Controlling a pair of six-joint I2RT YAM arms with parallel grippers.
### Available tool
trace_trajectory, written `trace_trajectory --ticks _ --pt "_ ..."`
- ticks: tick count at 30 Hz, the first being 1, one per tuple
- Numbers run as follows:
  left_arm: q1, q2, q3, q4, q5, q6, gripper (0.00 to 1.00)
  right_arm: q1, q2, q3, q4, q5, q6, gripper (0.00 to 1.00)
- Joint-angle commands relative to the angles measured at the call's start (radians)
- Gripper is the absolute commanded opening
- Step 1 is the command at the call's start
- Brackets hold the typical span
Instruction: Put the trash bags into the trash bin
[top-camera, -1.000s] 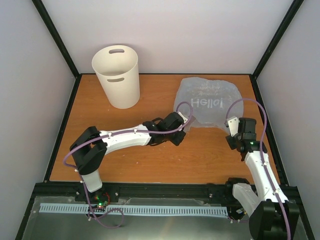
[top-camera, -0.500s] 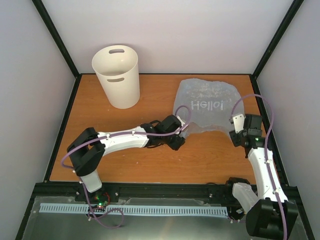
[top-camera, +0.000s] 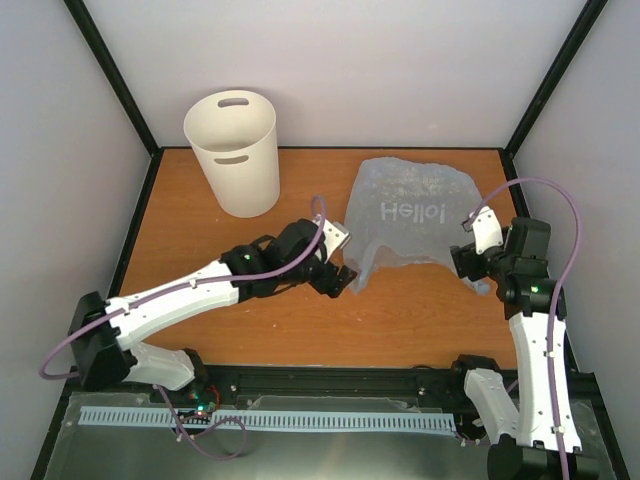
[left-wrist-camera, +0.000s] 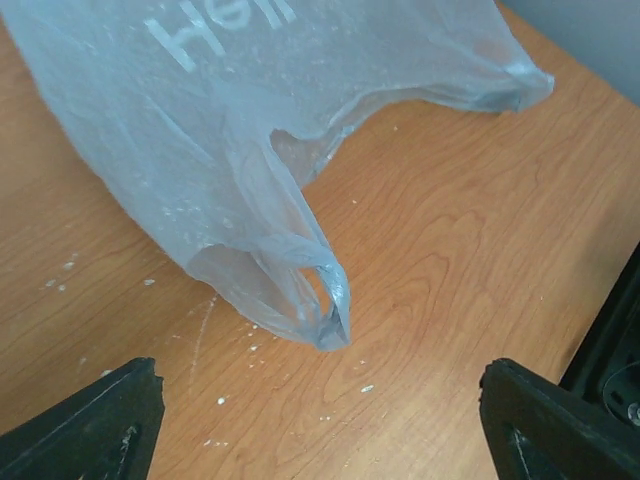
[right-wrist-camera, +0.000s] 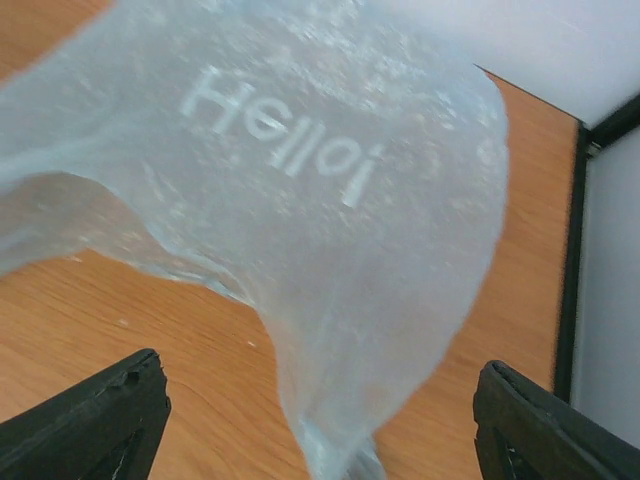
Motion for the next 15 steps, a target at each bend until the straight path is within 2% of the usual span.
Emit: trace_trajectory --ticks 1,6,12,15 --pt "0.020 -0.047 0.081 -0.137 -0.093 -0.037 0.89 -0.006 0.011 0.016 -0.013 -0.248 0.072 0.83" --pt "0.077 -0.103 0.085 -0.162 -0.116 -0.043 0.92 -0.006 0.003 -0.059 0.025 -0.450 0.107 0.81" --pt "0.131 -0.140 0.086 -0.155 -0.155 -0.045 0.96 -0.006 -0.011 -0.069 0.041 -0.538 0.113 0.81" --pt "0.176 -0.101 0.154 -0.180 -0.168 -0.050 0.95 -0.006 -0.009 -0.069 0.052 -0.532 0.125 0.81"
